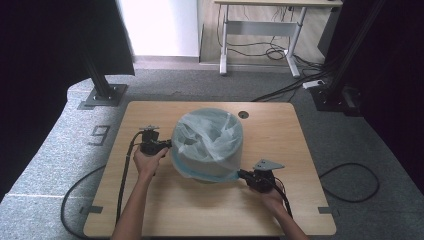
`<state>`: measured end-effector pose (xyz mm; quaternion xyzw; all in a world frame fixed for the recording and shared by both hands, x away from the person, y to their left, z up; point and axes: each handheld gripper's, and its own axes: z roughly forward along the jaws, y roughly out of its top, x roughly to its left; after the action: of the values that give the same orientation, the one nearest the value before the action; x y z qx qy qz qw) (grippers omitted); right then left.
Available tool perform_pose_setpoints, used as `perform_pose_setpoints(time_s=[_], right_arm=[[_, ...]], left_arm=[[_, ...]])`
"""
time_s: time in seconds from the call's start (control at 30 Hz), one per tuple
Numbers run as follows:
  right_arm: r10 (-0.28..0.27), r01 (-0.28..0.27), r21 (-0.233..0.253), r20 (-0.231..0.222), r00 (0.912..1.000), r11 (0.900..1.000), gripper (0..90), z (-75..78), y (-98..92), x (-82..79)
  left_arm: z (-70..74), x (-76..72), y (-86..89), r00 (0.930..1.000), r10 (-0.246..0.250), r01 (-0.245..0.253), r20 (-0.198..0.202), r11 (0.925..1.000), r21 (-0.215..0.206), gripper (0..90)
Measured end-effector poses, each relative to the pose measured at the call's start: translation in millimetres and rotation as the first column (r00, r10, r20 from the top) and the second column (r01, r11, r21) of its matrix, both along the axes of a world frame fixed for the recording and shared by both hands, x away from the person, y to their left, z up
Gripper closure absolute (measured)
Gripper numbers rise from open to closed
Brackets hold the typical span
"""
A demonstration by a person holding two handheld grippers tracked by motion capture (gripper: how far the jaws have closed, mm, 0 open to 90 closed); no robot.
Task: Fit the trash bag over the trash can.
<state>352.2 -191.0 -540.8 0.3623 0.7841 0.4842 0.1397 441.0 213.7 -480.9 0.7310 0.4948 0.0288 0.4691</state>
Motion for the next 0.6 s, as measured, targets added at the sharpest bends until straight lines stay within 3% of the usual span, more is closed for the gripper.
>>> perform_pose_setpoints(time_s=[0.1, 0.17, 0.3, 0.4, 0.6], right_arm=[[-0.002, 0.002, 0.009, -0.001, 1.0, 1.0, 82.2, 0.6, -2.0, -0.3], [-0.002, 0.002, 0.011, 0.009, 1.0, 1.0, 73.5, 1.7, -3.1, -1.9], [0.01, -0.011, 0.017, 0.049, 0.9988, 1.0, 52.8, 6.3, -4.7, -7.0], [-0.011, 0.009, 0.028, 0.072, 0.9973, 1.0, 41.3, 10.2, -6.7, -10.1], [-0.041, 0.038, 0.047, 0.078, 0.9961, 0.998, 36.1, 16.7, -13.9, -12.5]], left_arm=[[0.8, -1.4, 0.5, 1.0, 0.002, -0.002, 0.005, 1.0, 0.003, 85.3], [3.0, -3.8, 2.6, 0.9996, 0.012, -0.012, 0.027, 0.9999, 0.007, 81.1], [12.3, -12.0, 8.7, 0.9933, 0.039, -0.042, 0.109, 0.9988, 0.027, 60.5], [20.6, -18.5, 16.1, 0.9872, 0.072, -0.077, 0.142, 0.9965, 0.032, 45.3], [36.6, -29.7, 29.7, 0.9791, 0.087, -0.088, 0.184, 0.9961, -0.001, 36.6]])
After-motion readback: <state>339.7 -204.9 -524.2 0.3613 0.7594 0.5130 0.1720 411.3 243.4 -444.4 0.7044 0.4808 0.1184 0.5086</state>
